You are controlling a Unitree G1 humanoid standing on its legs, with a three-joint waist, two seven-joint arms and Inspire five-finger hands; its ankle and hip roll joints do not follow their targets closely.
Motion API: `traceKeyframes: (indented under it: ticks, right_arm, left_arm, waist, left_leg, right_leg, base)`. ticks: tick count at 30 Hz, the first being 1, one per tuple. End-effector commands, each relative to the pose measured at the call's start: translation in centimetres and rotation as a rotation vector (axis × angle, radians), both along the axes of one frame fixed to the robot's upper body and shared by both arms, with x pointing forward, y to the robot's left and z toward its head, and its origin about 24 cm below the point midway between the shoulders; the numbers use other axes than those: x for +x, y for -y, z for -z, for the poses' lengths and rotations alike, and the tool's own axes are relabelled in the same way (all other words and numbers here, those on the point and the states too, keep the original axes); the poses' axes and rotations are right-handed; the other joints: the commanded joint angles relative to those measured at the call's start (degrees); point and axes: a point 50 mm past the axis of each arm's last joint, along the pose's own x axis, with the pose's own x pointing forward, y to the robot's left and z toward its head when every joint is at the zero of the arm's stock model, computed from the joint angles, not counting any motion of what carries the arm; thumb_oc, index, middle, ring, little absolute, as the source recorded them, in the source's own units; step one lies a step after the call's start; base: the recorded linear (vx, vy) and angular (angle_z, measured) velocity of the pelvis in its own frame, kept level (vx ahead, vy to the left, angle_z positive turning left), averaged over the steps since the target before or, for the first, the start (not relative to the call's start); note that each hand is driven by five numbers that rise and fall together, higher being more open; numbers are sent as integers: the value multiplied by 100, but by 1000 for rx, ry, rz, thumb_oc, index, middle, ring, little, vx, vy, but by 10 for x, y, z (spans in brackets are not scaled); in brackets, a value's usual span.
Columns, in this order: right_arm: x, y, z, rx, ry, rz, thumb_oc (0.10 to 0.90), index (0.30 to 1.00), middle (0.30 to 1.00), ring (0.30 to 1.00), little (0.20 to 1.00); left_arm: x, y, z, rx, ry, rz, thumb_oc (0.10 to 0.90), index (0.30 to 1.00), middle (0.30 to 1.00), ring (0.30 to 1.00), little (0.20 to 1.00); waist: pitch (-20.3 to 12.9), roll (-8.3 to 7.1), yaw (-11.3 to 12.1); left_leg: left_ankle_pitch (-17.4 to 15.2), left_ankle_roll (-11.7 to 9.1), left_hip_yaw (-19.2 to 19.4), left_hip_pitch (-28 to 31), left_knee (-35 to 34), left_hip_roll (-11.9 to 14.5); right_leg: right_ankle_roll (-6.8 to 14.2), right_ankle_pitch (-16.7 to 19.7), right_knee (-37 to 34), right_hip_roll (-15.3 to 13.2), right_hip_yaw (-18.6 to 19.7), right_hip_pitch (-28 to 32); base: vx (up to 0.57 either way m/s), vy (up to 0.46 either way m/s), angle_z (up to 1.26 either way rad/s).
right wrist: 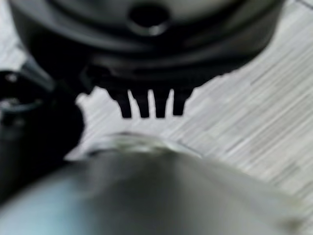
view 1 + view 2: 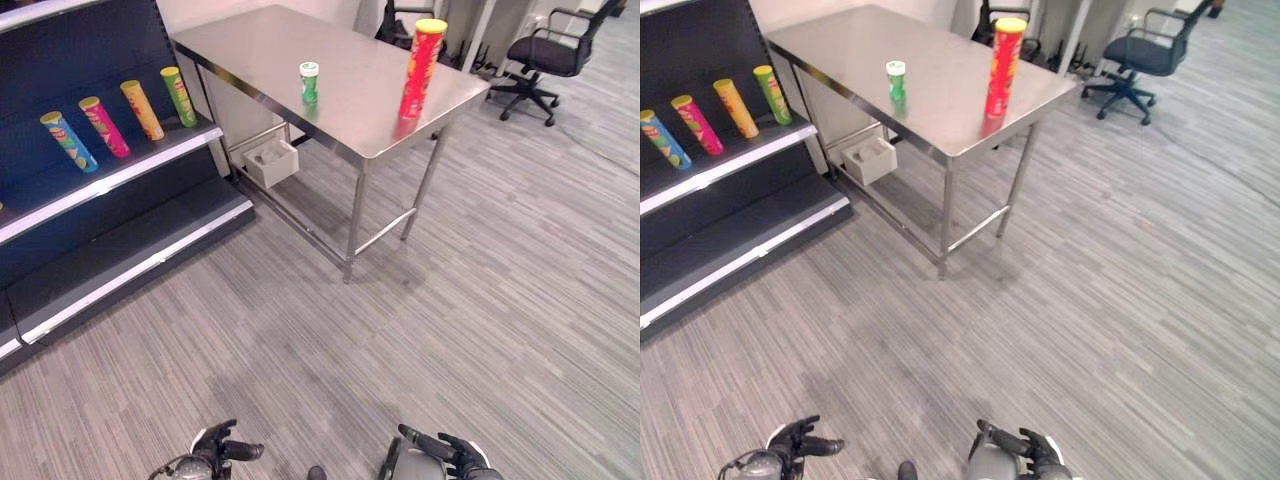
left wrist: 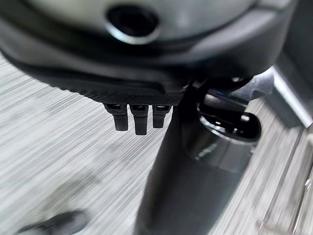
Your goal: Put the goods on the table back onto the shelves and tidy them up.
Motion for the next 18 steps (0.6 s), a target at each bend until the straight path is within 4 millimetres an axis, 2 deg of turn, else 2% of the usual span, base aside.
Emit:
traceKeyframes:
  ticks: [1, 2, 5, 6, 10, 12, 14, 15, 16, 17, 18]
  right_arm:
    - [12, 18, -8, -64, 23, 58, 800, 900, 900, 900, 900]
    - [10, 13, -5, -53, 6, 42, 800, 900, 900, 900, 900]
    - [4, 12, -2, -53, -17, 21, 800, 900, 900, 900, 900]
    - [3, 13, -2, -60, -22, 16, 800, 900, 900, 900, 900]
    - [-3, 21, -3, -88, -42, -2, 800, 900, 900, 900, 900]
    - [-2, 25, -4, -96, -39, 0, 800, 900, 900, 900, 900]
    - [-2, 31, -7, -109, -32, 8, 800, 900, 900, 900, 900]
    - [0, 40, -10, -129, -26, 19, 800, 900, 900, 900, 900]
    - [3, 43, -13, -130, -17, 39, 800, 900, 900, 900, 900]
    - [3, 43, -13, -130, -17, 39, 800, 900, 900, 900, 900]
    - [3, 44, -13, -128, -18, 48, 800, 900, 900, 900, 900]
  left_arm:
    - [3, -15, -6, 67, 17, 6, 800, 900, 900, 900, 900]
    - [7, -11, -6, 68, 21, 36, 800, 900, 900, 900, 900]
    - [9, -1, -4, 51, 18, 71, 800, 900, 900, 900, 900]
    - [9, 3, -2, 40, 19, 74, 800, 900, 900, 900, 900]
    - [11, 18, -1, 7, 29, 124, 800, 900, 900, 900, 900]
    - [13, 20, -1, 8, 34, 141, 800, 900, 900, 900, 900]
    - [16, 21, -3, -4, 50, 139, 800, 900, 900, 900, 900]
    - [21, 24, -5, -21, 72, 123, 800, 900, 900, 900, 900]
    - [24, 24, -7, -25, 84, 109, 800, 900, 900, 900, 900]
    - [24, 24, -7, -25, 84, 109, 800, 900, 900, 900, 900]
    - [25, 25, -7, -29, 85, 108, 800, 900, 900, 900, 900]
  waist:
    - [304, -359, -62]
    - [327, -431, -183]
    - [215, -496, -262]
    - [163, -470, -286]
    - [-28, -350, -373]
    - [-41, -335, -386]
    - [-35, -330, -371]
    - [168, -396, -259]
    - [264, -498, -231]
    - [265, -490, -234]
    - [278, -494, -225]
  left_leg:
    - [2, -427, 141, -412, 83, 302]
    - [-199, -549, 111, -103, 36, 316]
    - [-380, -618, -11, 142, 18, 298]
    - [-414, -637, -69, 152, 55, 360]
    - [-587, -774, -240, 124, 506, 717]
    - [-589, -836, -249, 24, 757, 794]
    - [-374, -1027, -263, -265, 1637, 965]
    - [143, -1156, -360, -1003, 3326, 1121]
    - [462, -1176, -221, -1380, 3785, 1277]
    - [451, -1178, -228, -1394, 3808, 1287]
    - [432, -1160, -55, -1495, 3690, 1422]
  right_leg:
    - [299, 1304, -2472, 346, 376, 1300]
    - [513, 1705, -3246, 402, 379, 1019]
    - [482, 1892, -3334, 437, 432, 1152]
    - [458, 1925, -3315, 462, 400, 1199]
    - [275, 1704, -3141, 695, 424, 1359]
    - [215, 1612, -3116, 756, 434, 1404]
    - [22, 1366, -3099, 914, 401, 1608]
    - [-252, 1138, -3210, 1036, 271, 2053]
    - [-347, 1010, -3290, 1048, 203, 2235]
    - [-350, 1009, -3289, 1057, 199, 2233]
    - [-346, 954, -3323, 1064, 171, 2313]
  base:
    - [447, -169, 30]
    - [427, -163, 42]
    - [368, -174, 73]
    - [307, -220, 42]
    - [248, -242, 20]
    - [127, -170, -3]
    - [175, -297, -9]
    - [176, -395, -4]
    - [119, -317, -12]
    - [82, -133, -10]
    - [94, -23, -15]
